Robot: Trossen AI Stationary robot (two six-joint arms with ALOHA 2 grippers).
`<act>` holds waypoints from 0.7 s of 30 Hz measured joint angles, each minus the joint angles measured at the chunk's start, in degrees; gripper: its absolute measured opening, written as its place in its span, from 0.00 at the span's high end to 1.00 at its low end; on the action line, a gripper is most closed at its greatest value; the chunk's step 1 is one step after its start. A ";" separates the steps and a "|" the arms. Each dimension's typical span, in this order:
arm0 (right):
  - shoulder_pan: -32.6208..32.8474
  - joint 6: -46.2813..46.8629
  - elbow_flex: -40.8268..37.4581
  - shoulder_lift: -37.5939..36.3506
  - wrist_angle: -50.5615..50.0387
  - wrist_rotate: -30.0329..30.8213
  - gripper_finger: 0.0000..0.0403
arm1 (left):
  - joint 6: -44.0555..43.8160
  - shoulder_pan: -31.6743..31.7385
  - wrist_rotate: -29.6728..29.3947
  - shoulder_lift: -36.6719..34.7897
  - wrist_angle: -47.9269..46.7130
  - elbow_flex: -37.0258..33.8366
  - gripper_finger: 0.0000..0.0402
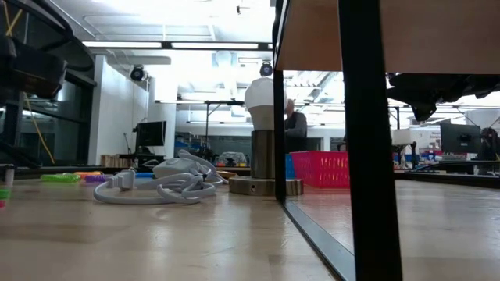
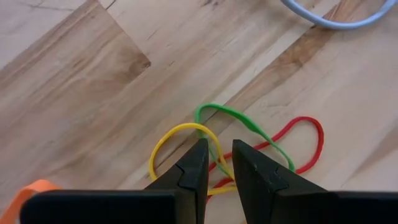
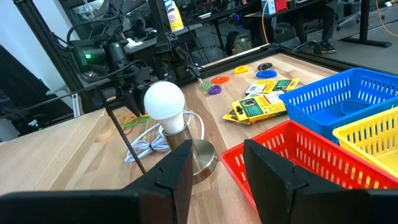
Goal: Pick & Place Office Desk Supplies
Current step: Put the yellow rubber band into the blue bin
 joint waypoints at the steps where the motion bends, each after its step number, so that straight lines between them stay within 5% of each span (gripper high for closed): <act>1: 0.02 0.00 0.00 0.00 0.02 -0.02 0.68 | 0.00 0.00 0.09 0.14 0.13 0.01 0.83; 21: 0.02 0.00 0.00 0.00 0.00 0.00 0.68 | 0.04 0.00 0.65 1.80 0.90 0.02 0.83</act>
